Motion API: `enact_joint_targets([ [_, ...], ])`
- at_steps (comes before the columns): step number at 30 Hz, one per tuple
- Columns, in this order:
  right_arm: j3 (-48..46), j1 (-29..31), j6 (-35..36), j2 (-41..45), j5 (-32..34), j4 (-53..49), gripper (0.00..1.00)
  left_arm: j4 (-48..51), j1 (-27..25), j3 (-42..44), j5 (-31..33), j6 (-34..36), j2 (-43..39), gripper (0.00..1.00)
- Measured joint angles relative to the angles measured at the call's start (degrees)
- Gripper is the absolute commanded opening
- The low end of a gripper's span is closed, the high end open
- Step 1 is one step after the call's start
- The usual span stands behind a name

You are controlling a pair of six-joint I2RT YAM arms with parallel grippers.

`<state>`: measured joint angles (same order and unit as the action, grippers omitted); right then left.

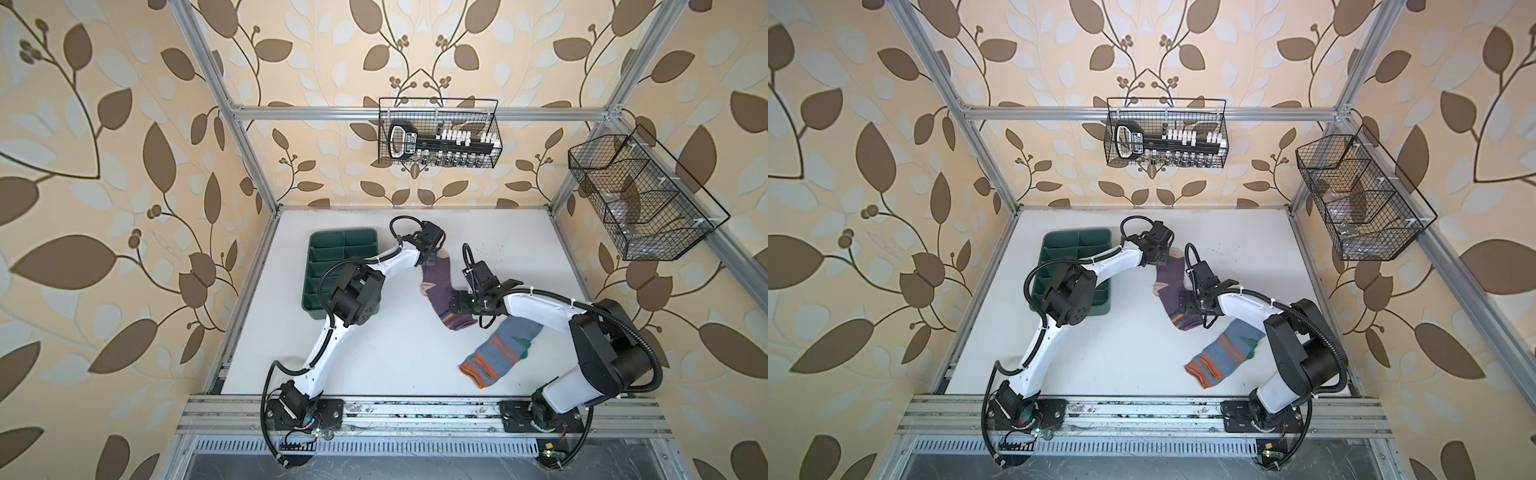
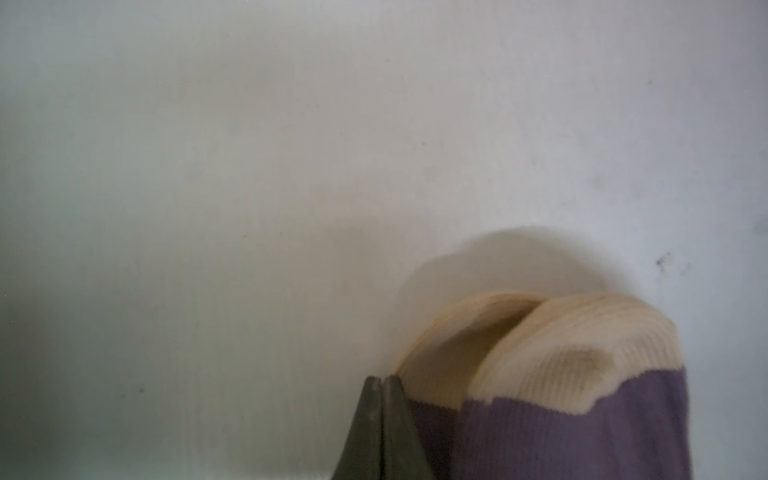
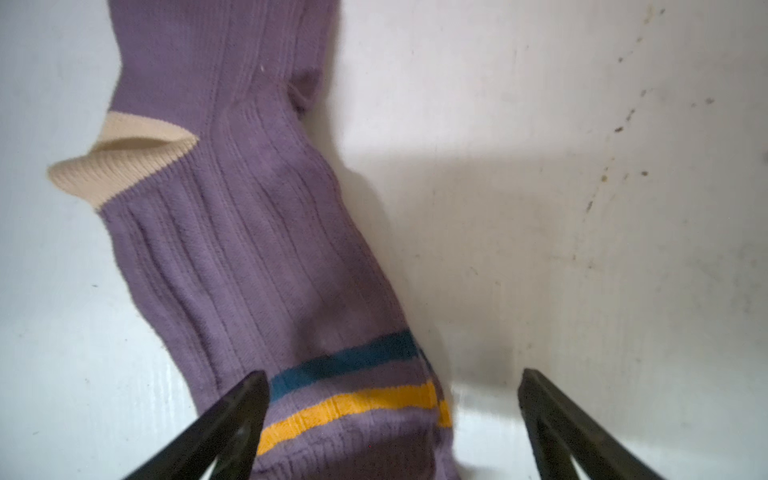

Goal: Roll the socks

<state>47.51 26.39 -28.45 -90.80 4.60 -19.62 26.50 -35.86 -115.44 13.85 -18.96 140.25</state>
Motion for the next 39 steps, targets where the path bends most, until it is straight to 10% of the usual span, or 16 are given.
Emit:
enact_joint_targets([
  [12, 10.62, 5.05, 1.79, -8.41, 4.39, -2.75, 0.96, -3.61, 2.27, 1.36, -0.92, 3.85, 0.00, 0.00],
  [39, 3.26, 9.29, 1.05, -4.70, 9.75, -1.60, 0.96, -0.24, 5.25, -5.75, -4.42, 11.54, 2.27, 0.01],
])
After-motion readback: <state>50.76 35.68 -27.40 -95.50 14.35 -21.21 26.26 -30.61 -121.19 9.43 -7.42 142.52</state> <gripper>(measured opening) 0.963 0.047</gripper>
